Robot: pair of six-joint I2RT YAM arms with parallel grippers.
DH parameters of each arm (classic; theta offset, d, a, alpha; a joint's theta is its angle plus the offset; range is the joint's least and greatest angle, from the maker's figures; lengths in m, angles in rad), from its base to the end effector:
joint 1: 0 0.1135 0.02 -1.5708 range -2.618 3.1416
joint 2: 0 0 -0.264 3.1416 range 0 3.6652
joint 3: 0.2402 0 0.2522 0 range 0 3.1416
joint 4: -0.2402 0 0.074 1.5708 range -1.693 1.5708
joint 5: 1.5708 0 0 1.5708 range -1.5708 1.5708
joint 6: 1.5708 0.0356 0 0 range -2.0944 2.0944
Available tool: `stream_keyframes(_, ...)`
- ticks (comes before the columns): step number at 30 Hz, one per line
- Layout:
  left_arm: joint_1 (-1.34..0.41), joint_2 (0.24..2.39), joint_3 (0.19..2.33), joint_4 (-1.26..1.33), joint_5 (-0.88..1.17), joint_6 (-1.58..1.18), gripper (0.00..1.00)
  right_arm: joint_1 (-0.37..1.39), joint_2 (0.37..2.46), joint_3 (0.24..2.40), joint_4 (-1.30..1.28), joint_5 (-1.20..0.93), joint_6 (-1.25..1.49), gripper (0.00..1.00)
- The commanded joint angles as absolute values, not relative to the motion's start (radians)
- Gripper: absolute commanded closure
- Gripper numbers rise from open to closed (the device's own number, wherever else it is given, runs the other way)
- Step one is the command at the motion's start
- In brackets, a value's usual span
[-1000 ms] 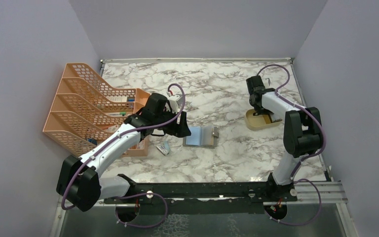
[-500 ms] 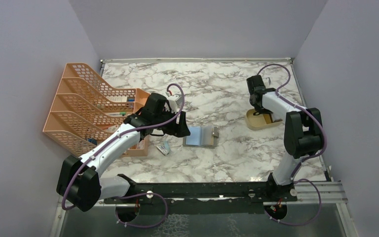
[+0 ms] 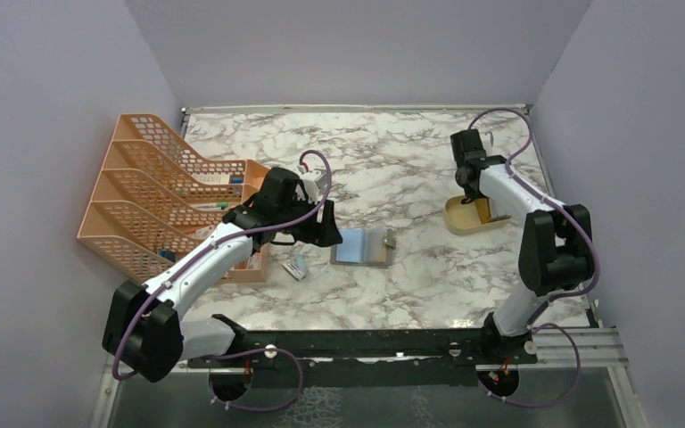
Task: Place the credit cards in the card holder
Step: Pick up the credit card from the storage box.
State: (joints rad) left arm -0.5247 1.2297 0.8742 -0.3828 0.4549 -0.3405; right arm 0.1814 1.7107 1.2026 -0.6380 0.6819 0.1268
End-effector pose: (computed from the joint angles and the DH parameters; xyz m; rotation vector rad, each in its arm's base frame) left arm 0.2177 -0.1441 0.2619 0.4653 2.3671 -0.9491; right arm 0.3403 0.0396 0.2156 0.1236 2.5173 -0.7979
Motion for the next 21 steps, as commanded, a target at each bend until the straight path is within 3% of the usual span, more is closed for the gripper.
stream_keyframes(1, -0.521, 1.223, 0.856, -0.377, 0.440, -0.324, 0.34, 0.175, 1.659, 1.257, -0.644, 0.653, 0.139, 0.93)
stream_keyframes(5, -0.519, 1.231, 0.859, -0.381, 0.431, -0.320, 0.34, 0.175, 1.620, 1.284, -0.676, 0.564, 0.171, 0.99)
stream_keyframes(12, -0.519, 1.239, 0.852, -0.388, 0.406, -0.316, 0.35, 0.178, 1.461, 1.284, -0.655, 0.293, 0.240, 0.99)
stream_keyframes(21, -0.518, 1.339, 0.884, -0.388, 0.412, -0.358, 0.47, 0.185, 1.295, 1.192, -0.535, -0.168, 0.460, 0.99)
